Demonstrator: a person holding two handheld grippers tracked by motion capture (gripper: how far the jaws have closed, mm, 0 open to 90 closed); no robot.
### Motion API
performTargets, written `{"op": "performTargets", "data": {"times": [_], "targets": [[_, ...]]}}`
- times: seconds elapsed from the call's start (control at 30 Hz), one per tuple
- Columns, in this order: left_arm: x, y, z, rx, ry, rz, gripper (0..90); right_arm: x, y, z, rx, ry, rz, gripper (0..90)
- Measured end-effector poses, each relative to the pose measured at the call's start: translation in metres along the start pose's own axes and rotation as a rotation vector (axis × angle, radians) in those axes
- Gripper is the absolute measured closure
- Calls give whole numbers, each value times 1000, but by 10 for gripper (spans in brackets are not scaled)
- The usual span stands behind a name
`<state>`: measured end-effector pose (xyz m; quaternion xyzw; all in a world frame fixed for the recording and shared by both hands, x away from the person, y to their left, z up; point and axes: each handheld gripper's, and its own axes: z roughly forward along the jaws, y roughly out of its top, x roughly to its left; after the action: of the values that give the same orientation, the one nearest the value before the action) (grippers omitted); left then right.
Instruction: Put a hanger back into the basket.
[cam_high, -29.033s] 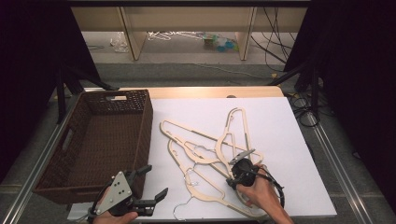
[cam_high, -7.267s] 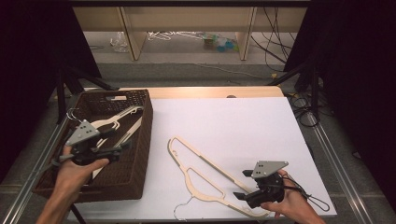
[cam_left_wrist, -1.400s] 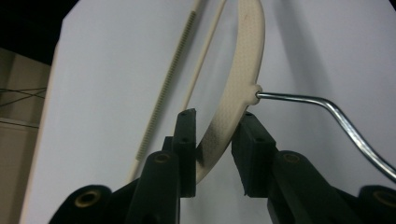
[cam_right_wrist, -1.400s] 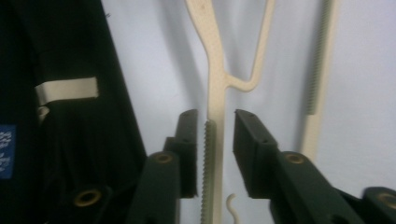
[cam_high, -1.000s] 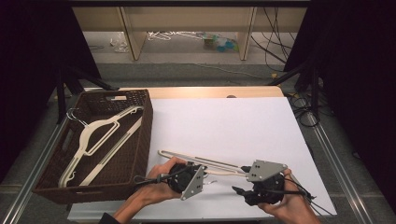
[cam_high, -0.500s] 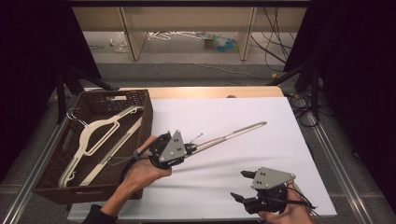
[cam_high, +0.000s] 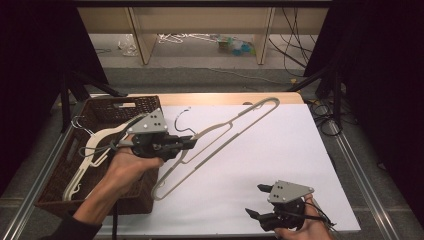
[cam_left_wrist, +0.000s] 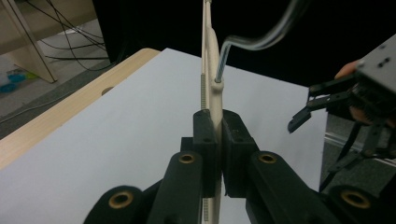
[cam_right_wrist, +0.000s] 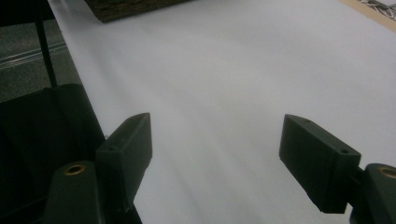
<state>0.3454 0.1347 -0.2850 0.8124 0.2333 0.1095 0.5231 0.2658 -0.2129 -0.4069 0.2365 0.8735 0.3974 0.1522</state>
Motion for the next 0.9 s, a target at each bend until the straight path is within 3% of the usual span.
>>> {"op": "performTargets", "data": {"times": [0.13,0.23,0.63,0.77,0.9], "targets": [[7,7,-15,-20,-10,-42,855,-1,-2,3,10,1,-6,249],[9,13,-26,-19,15,-35,855,0,-3,4,12,5,-6,253],[14,32,-57,-27,46,-26,856,0,-4,6,26,7,-8,254],[24,35,-72,-39,85,-30,856,-1,-4,5,24,7,-7,254],[40,30,-87,-17,154,-41,856,-1,-4,5,27,7,0,254]]}}
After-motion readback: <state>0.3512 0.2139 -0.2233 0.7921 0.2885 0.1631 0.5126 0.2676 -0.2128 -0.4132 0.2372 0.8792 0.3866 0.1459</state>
